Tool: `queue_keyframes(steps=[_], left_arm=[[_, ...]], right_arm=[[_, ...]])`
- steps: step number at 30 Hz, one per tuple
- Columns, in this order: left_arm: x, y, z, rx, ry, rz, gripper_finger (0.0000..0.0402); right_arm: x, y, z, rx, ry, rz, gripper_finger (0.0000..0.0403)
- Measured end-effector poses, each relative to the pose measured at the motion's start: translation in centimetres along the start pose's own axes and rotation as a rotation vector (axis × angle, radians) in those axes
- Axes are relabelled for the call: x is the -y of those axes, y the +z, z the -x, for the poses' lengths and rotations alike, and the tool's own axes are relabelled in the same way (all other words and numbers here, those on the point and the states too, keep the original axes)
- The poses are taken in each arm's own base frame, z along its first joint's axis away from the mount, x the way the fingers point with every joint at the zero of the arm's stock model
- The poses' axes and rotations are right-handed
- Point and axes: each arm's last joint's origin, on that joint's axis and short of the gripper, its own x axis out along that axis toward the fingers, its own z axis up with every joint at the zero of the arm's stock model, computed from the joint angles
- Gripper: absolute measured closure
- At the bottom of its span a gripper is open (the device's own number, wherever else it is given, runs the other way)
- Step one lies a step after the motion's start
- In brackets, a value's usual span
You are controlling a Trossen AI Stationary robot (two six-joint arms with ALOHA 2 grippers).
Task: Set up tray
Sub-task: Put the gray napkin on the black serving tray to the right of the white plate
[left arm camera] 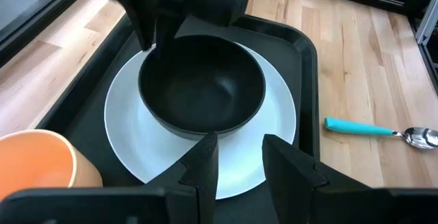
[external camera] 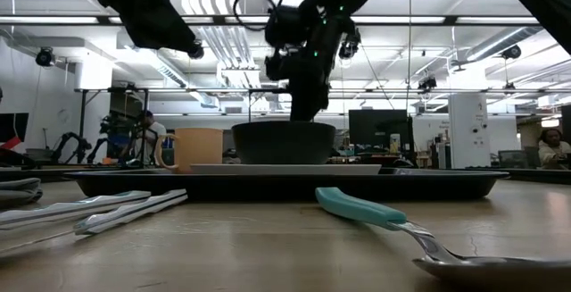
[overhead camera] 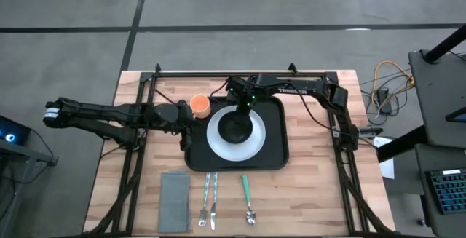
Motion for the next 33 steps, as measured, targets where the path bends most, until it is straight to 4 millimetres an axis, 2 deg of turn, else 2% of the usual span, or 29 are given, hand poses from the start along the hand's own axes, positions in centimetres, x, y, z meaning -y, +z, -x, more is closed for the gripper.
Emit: queue_keyframes(steps=[4, 8, 11, 16, 22, 27, 33], left_arm=[[0.0, 0.1, 0.1, 0.004, -0.001, 0.004, 0.0306], [0.3, -0.3, 0.2, -0.025, -0.012, 0.025, 0.0306], [1.0, -0.5, 0.4, -0.034, -0.005, 0.053, 0.0307], [3.2, -0.9, 1.0, -0.021, 0.013, 0.121, 0.0321], [5.4, -3.3, 1.9, -0.176, -0.031, 0.195, 0.0335], [5.6, -5.4, 2.6, -0.4, -0.016, 0.241, 0.0336], [5.5, -6.4, 2.9, -0.581, -0.062, 0.242, 0.0336]], right_arm=[[-0.9, 0.4, 3.0, 0.049, 0.002, -0.035, 0.0303], [-3.4, -0.4, 5.7, 0.035, 0.012, -0.043, 0.0287], [-5.6, -1.7, 8.3, 0.012, 0.015, -0.026, 0.0279], [-8.4, -4.1, 13.1, 0.022, -0.106, 0.0, 0.0275], [-11.4, -7.5, 18.3, 0.112, -0.06, 0.024, 0.0279], [-13.3, -10.2, 20.9, 0.169, -0.011, 0.086, 0.028], [-14.0, -12.8, 21.8, 0.182, 0.001, 0.149, 0.028]])
